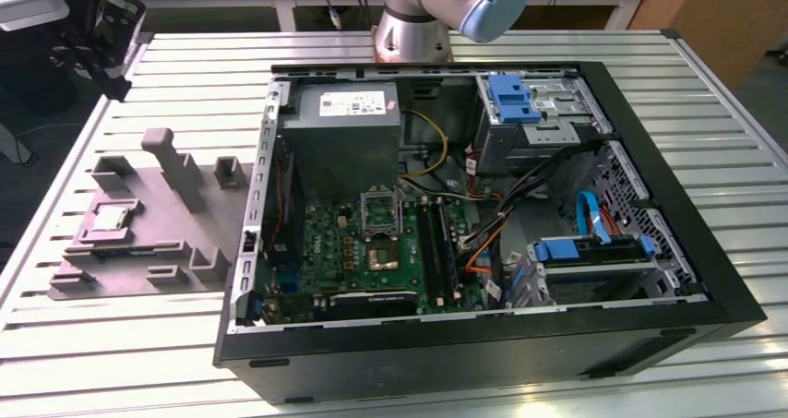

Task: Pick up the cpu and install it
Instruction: 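Reach for the cpu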

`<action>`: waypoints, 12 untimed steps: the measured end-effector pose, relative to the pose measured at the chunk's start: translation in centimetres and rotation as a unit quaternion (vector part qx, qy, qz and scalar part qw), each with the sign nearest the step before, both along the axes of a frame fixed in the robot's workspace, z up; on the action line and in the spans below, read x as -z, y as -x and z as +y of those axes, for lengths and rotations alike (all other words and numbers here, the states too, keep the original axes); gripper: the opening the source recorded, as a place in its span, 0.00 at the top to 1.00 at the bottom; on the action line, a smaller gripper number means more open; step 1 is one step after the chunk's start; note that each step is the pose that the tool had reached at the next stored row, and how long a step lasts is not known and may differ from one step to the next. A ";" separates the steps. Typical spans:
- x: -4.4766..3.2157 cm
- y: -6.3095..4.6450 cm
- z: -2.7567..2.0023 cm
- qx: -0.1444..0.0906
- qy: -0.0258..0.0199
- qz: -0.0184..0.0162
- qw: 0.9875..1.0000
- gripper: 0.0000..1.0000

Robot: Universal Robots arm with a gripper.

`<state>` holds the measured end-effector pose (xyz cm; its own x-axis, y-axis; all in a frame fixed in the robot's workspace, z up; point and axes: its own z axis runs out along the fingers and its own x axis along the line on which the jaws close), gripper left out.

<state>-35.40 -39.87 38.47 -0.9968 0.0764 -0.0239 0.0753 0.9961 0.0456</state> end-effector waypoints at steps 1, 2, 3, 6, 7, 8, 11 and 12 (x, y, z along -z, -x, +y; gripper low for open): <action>0.00 0.1 0.00 0.000 0.000 0.000 1.000 0.89; 0.00 0.1 0.00 0.000 0.000 0.000 1.000 0.89; 0.00 0.2 0.00 0.000 0.000 0.000 1.000 0.89; 0.01 0.7 0.00 0.000 0.000 0.000 1.000 0.89; 0.02 0.9 0.00 0.000 0.000 0.000 1.000 0.89; 0.03 1.1 0.01 0.000 0.000 0.000 1.000 0.89; 0.08 1.9 0.04 0.000 0.000 0.000 1.000 0.89; 0.10 2.1 0.05 0.000 0.000 0.000 1.000 0.89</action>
